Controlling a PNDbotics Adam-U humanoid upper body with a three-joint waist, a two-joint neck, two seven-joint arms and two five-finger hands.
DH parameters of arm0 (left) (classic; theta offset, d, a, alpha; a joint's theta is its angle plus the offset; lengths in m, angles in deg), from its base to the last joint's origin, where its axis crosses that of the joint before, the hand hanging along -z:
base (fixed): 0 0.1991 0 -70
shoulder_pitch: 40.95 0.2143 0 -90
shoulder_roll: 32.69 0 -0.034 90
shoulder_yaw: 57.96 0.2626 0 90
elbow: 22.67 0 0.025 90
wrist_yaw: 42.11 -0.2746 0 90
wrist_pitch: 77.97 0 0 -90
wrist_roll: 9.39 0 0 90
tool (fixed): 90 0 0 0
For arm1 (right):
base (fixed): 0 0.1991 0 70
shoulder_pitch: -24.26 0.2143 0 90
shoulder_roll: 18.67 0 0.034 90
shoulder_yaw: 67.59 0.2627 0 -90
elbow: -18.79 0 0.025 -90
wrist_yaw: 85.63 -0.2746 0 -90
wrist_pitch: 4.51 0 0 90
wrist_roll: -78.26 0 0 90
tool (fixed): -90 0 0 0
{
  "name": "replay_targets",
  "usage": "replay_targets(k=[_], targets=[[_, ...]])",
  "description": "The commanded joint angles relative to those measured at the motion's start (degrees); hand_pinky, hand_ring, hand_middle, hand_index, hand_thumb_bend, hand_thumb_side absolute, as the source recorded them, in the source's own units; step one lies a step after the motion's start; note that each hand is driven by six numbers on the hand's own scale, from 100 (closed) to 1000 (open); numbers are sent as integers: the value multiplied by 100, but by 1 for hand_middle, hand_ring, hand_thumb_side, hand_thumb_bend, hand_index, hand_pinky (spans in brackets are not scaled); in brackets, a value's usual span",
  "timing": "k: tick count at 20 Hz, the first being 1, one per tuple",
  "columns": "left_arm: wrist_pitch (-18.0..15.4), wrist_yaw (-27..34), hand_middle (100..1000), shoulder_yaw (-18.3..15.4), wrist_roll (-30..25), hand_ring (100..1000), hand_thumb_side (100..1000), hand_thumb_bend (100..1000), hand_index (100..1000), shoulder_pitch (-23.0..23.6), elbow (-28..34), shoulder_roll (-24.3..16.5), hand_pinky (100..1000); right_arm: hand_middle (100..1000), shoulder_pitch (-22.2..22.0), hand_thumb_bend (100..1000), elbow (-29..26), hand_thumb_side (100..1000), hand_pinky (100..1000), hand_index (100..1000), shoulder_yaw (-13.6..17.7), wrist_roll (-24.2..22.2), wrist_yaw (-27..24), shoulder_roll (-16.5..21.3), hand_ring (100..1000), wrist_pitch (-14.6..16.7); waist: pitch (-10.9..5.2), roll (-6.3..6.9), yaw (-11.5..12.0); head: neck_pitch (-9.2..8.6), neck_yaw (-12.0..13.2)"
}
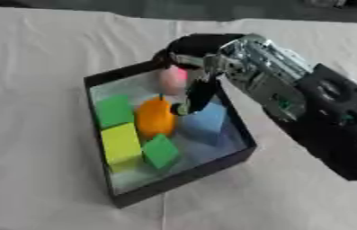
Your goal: Pick up objects on the table and place them in the box.
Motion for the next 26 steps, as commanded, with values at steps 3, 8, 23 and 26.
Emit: replay_targets(k=[3, 8, 23, 26], targets=[[-9, -1, 727, -66, 45, 744, 700, 398, 807, -1, 99, -82, 627, 784, -81, 374, -709, 100, 915, 905, 730, 479, -869, 600, 846, -561, -133, 48, -32, 8, 52], [-4, -4, 727, -77, 62, 744, 700, 398, 807, 22, 99, -99, 626, 769, -217, 351, -481, 100, 907, 864, 1238, 680, -1243, 1078, 830, -756, -118, 64, -73, 9, 79], [-15, -9, 724, -53, 42, 744, 702, 395, 806, -67, 99, -91, 623, 789, -186, 424, 1142, 261, 873, 876, 1439, 826, -389, 1281, 839, -333, 28, 91, -24, -118, 37], [-11, -6, 724, -42, 27, 744, 702, 394, 806, -96, 99, -102, 623, 797, -100, 427, 1485, 282, 882, 883, 1411, 664, -182, 1195, 851, -203, 55, 81, 0, -163, 11]])
